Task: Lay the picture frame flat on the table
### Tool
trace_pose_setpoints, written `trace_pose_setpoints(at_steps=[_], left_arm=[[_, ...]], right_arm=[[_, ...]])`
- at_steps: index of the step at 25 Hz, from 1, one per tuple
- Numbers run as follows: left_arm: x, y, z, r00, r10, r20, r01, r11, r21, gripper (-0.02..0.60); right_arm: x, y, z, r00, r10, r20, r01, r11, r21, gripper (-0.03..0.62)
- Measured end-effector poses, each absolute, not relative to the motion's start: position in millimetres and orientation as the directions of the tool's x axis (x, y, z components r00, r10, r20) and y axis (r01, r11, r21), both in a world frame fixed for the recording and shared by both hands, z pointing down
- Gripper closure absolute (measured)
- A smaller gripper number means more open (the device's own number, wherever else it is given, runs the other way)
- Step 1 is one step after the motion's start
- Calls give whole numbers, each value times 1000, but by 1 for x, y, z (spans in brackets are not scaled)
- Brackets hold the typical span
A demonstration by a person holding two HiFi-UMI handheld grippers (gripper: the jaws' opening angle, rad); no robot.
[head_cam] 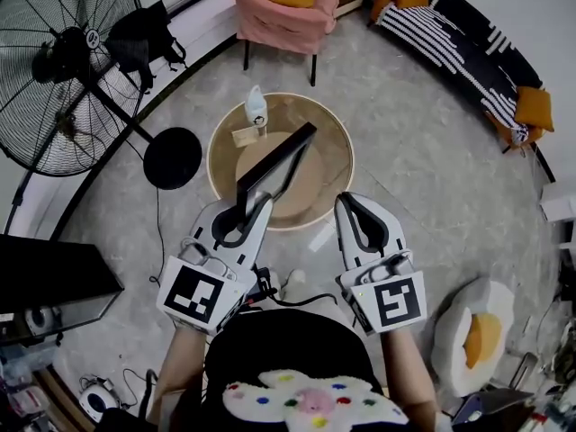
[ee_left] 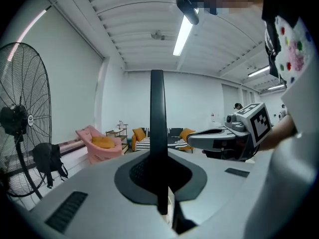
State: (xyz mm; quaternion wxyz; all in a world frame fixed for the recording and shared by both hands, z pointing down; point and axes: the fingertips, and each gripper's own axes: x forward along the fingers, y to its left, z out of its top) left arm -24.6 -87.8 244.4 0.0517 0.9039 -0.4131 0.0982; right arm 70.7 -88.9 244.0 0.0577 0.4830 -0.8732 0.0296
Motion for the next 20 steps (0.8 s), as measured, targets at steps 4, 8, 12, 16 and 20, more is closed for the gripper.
trace_pose_setpoints(at_steps=[4, 8, 12, 16, 20], left_arm=[[-22, -83, 244, 676, -706, 213, -728, -685, 39, 558], [-18, -79, 243, 700, -678, 223, -702, -711, 40, 558], [-10, -74, 240, 734, -647, 206, -669, -741, 60, 558], [-4, -66, 240, 760, -615, 210, -643, -759, 103, 558], [-1, -62, 240, 783, -590, 197, -615, -780, 111, 558]], right_arm=[[61, -91, 244, -566, -814, 126, -822, 569, -21, 556], [51, -90, 240, -624, -773, 113, -781, 622, -54, 501], [42, -89, 239, -667, -738, 101, -745, 663, -76, 465], [37, -88, 241, -698, -709, 96, -716, 690, -111, 462], [39, -88, 245, -712, -696, 93, -701, 697, -152, 461]])
